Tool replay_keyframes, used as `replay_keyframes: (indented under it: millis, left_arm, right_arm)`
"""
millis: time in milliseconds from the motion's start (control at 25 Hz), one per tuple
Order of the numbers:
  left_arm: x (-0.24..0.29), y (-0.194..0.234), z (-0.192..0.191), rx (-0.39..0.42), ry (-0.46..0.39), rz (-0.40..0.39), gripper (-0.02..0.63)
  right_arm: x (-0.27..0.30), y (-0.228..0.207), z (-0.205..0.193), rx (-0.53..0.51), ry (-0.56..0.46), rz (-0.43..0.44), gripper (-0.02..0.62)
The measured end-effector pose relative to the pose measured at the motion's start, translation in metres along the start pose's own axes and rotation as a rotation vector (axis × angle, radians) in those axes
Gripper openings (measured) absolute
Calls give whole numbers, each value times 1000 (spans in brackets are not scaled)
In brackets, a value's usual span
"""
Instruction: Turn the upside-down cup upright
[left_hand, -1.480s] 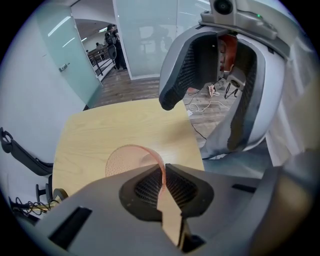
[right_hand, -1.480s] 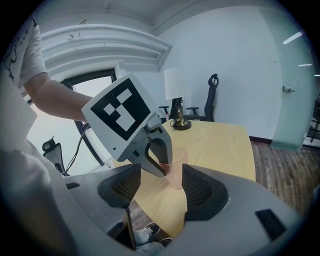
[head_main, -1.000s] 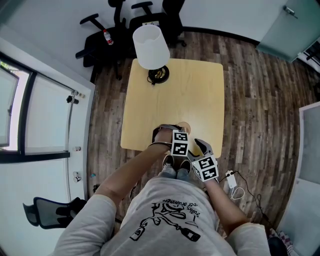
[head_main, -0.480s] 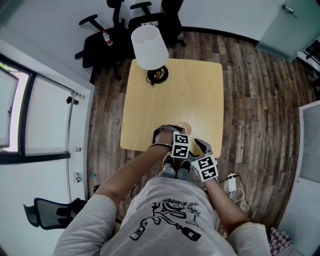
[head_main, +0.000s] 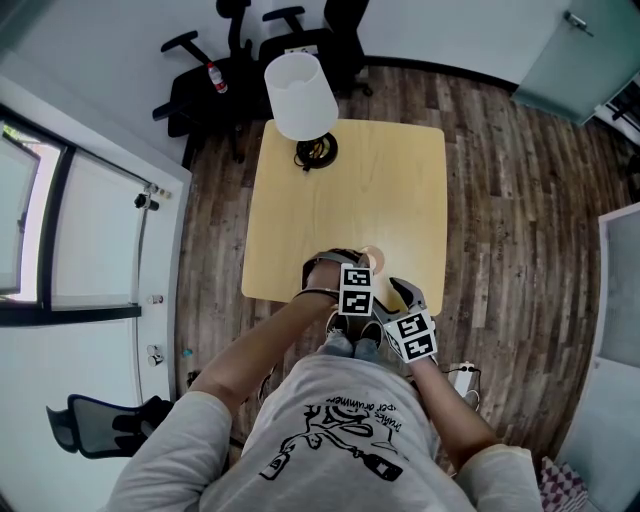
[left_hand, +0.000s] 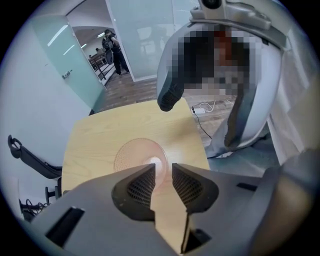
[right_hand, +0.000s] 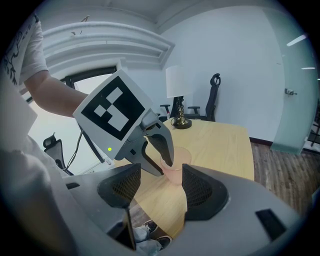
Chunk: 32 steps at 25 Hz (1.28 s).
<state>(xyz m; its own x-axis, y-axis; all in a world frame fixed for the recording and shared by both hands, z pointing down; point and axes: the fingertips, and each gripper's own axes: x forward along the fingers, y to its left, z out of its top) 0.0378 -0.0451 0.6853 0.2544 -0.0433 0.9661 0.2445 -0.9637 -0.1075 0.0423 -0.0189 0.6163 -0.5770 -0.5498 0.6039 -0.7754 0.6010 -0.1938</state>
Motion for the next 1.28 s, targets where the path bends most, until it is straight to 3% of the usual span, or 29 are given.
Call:
replay_keyframes:
  millis: [320, 760, 1040, 1280]
  left_arm:
    - [-29, 11, -4, -145, -131, 115, 113]
    - [-51, -15, -12, -391, -296, 174, 112]
    - [-78, -23, 3, -651, -523, 195, 110]
    - [-119, -17, 2, -924, -730, 257, 58]
  right_arm:
    - [1, 2, 4, -10, -17, 3, 268]
    - [3, 4, 14, -20, -41, 20, 268]
    - [-4, 5, 32, -16, -105, 15, 255]
    - [-21, 3, 55, -1, -179, 10, 210]
